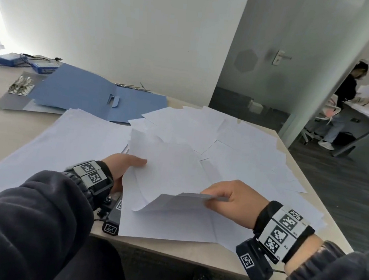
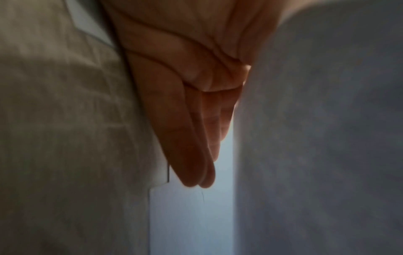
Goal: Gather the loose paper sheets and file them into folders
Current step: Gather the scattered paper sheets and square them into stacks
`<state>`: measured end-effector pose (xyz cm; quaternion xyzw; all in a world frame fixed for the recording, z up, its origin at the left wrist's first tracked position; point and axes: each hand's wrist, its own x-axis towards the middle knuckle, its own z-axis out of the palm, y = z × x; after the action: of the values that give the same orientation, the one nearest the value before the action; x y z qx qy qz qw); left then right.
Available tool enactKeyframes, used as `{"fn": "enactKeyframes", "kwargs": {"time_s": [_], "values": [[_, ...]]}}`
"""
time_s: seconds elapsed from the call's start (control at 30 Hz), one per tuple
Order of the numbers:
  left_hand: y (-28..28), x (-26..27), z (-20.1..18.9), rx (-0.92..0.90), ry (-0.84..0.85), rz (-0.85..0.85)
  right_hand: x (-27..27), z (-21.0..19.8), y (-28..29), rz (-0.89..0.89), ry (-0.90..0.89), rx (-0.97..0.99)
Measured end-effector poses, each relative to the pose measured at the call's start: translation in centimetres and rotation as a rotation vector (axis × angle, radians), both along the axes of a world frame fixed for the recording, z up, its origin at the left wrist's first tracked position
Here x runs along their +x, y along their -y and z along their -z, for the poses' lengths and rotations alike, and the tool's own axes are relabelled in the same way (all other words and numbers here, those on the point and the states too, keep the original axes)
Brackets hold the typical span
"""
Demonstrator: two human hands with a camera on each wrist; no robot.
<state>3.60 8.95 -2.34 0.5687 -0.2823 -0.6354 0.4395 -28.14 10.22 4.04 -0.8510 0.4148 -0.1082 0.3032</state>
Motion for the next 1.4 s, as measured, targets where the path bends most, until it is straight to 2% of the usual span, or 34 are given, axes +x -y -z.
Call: {"fn": "enactKeyframes", "kwargs": {"time_s": [0.1,0.27,0.47,0.63,0.77,1.03,1.23,1.4], "values": [[0.0,-0.5,-1.0,-0.038,0.016,-0.039,0.4,-0.3,-0.4,-0.017,0.03,-0.051],[0.3,-1.9,-3.2,-0.135,-0.048,-0.04,0.9,-0.4,-0.7,-0.059,0.051,-0.233],[0.9,-2.6,-6.1,-0.24,-0.154,-0.072,0.9,-1.3,-1.2,-0.066,0.262,-0.556],[1.7,-3.1,-8.5,-0.309,-0.215,-0.114,0.6,-3.1,-1.3,-0.101,0.364,-0.713],[2.7,-4.0,-9.8,-0.346,-0.239,-0.133,0.3,-4.3,-0.9,-0.104,0.41,-0.775],[5.4,-5.8,-9.4,-0.262,-0.248,-0.202,-0.6,-4.8,0.9,-0.046,0.444,-0.822],[7.0,-6.9,-9.0,-0.207,-0.229,-0.225,-0.6,-4.3,2.4,0.024,0.395,-0.836],[7.9,-6.8,-9.4,-0.202,-0.193,-0.233,-0.3,-4.5,3.3,0.003,0.351,-0.874]]}}
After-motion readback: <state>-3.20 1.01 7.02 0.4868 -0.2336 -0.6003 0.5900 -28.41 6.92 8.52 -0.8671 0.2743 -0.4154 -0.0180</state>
